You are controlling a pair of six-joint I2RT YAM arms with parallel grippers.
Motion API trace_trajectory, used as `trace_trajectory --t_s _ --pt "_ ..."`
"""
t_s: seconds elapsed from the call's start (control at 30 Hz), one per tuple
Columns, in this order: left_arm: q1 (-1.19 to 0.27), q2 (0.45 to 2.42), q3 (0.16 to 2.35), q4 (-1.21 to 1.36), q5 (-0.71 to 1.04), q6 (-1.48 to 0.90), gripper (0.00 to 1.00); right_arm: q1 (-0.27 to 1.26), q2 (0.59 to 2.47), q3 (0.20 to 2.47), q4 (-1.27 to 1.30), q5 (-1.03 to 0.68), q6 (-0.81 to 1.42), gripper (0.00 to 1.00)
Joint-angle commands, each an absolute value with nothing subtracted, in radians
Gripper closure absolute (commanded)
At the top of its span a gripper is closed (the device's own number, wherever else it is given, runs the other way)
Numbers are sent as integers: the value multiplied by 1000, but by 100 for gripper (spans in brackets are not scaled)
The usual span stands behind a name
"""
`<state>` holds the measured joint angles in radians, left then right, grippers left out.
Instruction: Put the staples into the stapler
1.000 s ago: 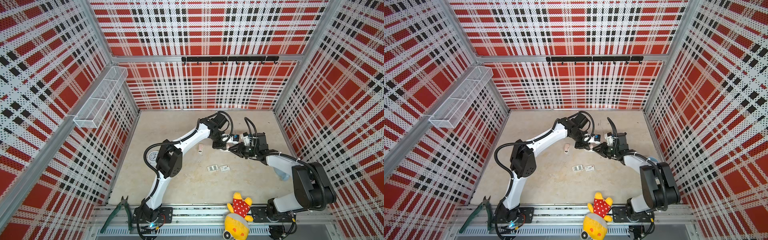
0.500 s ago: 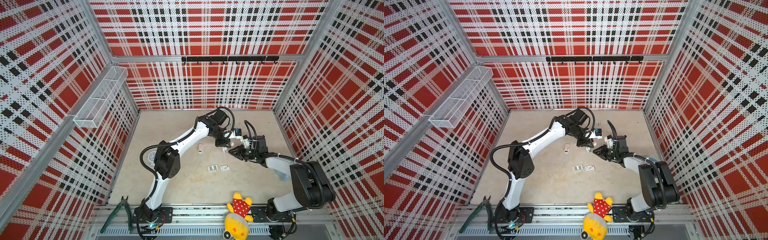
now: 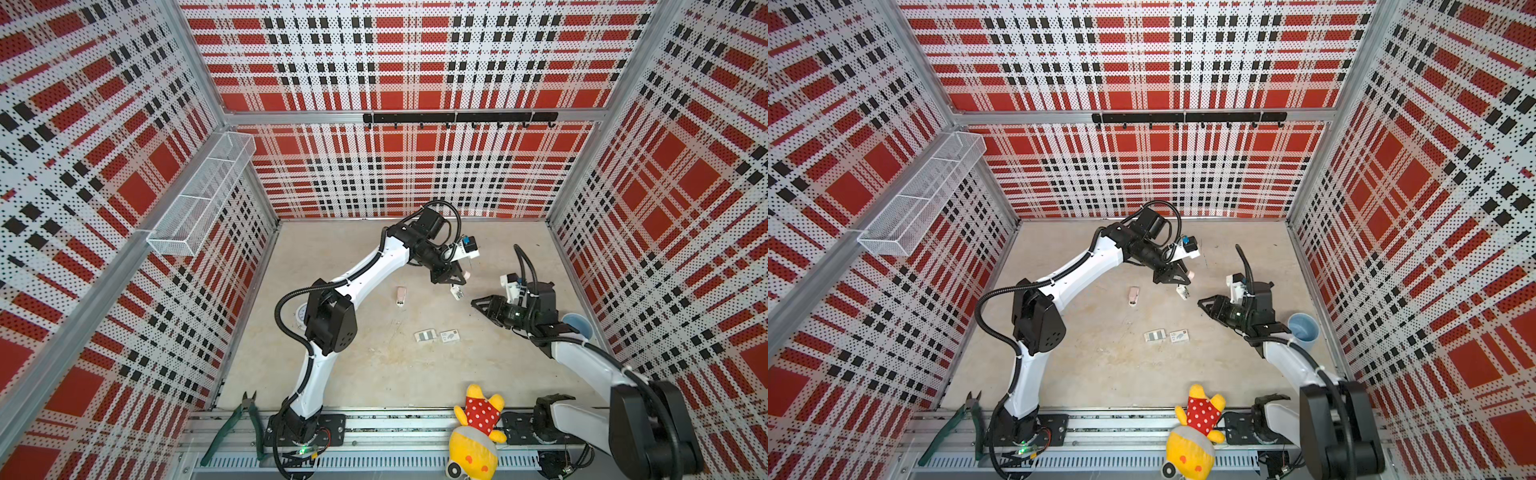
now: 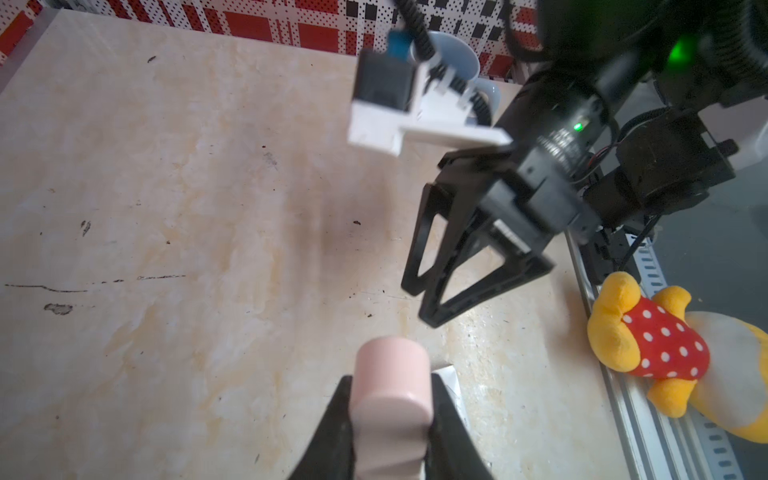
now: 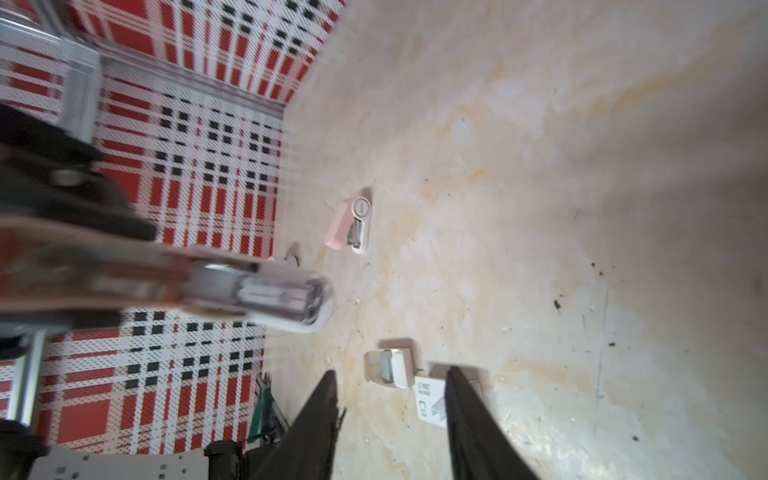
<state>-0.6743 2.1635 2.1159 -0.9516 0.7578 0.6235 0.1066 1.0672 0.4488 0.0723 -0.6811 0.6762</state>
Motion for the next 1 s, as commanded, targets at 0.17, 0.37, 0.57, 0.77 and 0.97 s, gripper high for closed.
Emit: trace_trajectory --t_s 0.17,0.37,0.57,0.77,0.97 --pt "-670 2144 2196 -1034 963 577 81 110 878 502 21 -819 476 41" --pt "-674 2156 2207 -1038 1072 519 81 115 887 572 -51 -817 396 41" --pt "-678 2174 2217 -1041 1129 481 81 145 904 646 -122 -829 343 42" --pt "-692 2183 2231 -1041 1148 466 81 198 959 691 -169 -807 300 43" --pt "-703 2181 2227 -1041 1178 459 81 217 1010 717 -137 -819 309 49"
